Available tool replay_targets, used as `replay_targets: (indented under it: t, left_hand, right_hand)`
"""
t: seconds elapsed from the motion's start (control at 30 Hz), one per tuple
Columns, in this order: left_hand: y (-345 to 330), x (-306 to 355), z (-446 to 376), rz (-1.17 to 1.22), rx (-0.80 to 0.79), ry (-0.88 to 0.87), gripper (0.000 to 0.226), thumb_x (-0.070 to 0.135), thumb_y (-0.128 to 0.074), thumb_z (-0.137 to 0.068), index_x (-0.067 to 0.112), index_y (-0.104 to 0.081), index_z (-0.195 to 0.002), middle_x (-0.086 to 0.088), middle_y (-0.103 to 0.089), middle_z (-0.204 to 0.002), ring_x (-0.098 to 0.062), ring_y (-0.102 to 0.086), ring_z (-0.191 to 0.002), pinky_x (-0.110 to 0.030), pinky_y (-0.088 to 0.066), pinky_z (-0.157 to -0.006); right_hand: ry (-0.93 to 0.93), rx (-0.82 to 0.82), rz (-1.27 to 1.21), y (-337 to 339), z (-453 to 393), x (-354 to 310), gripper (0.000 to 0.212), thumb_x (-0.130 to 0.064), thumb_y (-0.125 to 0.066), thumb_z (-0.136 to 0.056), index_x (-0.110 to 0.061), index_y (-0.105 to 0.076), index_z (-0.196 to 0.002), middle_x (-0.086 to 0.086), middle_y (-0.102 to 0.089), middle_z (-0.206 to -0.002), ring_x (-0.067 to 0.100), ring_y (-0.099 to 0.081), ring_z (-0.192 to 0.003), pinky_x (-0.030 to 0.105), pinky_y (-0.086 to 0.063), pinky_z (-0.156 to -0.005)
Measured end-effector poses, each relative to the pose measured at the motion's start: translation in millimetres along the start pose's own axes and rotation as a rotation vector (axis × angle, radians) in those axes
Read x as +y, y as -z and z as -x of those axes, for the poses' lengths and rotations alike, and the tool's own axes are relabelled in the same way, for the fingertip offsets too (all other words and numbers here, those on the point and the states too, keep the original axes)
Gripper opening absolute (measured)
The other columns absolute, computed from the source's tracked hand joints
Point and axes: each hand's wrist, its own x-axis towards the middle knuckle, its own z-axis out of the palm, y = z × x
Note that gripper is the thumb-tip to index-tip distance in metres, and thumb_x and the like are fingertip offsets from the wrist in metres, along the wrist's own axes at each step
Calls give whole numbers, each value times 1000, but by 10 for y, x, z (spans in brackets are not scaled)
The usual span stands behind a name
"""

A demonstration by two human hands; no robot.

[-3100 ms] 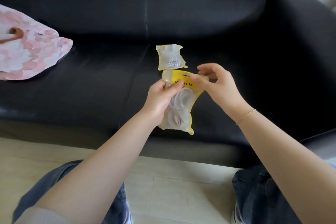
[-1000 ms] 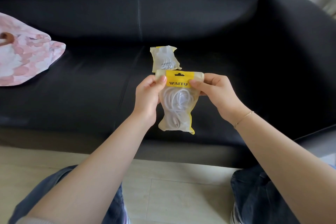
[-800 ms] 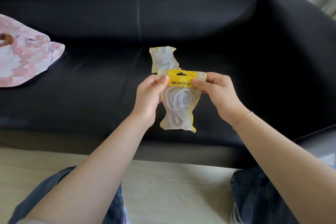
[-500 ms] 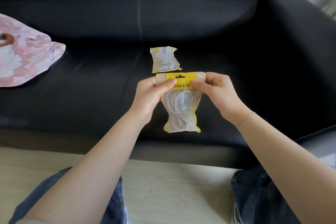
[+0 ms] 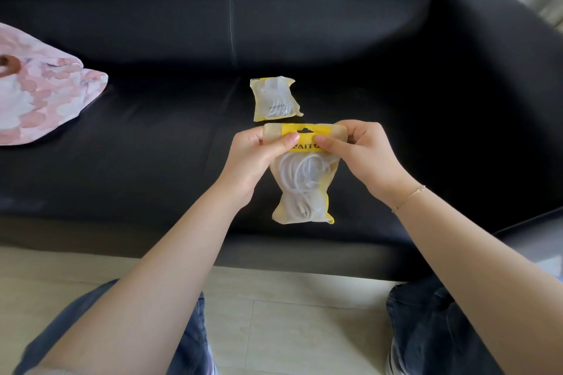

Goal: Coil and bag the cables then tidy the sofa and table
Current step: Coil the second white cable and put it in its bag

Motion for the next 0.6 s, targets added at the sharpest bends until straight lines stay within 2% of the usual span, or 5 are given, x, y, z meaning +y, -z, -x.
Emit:
replay_targets:
  t: [0.07,0.17,0.4,0.5,0.6]
  left_hand:
    - [28,8,-6,-10,-57,14,30,19,-72,-86,4,-71,-113,-12,-73,-110,-26,-68,-107,-44,-52,-98]
    - [10,21,17,-39,-107,12,30,15,-72,-86,4,-71,-114,-10,-74,-109,-22,-69,-105,-36,-54,-95]
    - [-50,-8,33,-69,31,-40,22,11,-74,-84,2,-73,-104,-9,-76,-94,-17,-73,-91,-20,-54,-76]
    - [-80,-12,33,-95,52,-59,19,9,-74,-84,2,-74,-101,-9,-76,-92,-16,-73,-88,-19,-54,-73]
    - [-87,-15,26,-107,57,-64,21,10,-75,-83,0,-73,-101,-11,-75,-92,-18,-73,-88,-20,-54,-74]
  right_hand:
    - [5,-5,-6,-3,6,-9,16,-16,-69,-87,0,-70,-90,10,-73,-91,18,-72,-84,26,-59,-73]
    - [24,-12,25,-18,12,-14,18,-16,-70,-87,1,-70,-90,13,-72,-90,19,-72,-82,26,-59,-72]
    - [28,-82,137,-18,-11,-73,12,-18,-71,-87,-6,-71,-90,3,-71,-81,9,-69,-73,18,-55,-64]
    - [34,-102,163,-13,-27,-86,15,-19,-72,-86,-5,-72,-91,9,-73,-85,16,-71,-77,26,-59,-69]
    - [34,-94,169,-27,-33,-68,14,-18,-70,-88,-4,-73,-92,9,-73,-86,17,-71,-78,29,-60,-72]
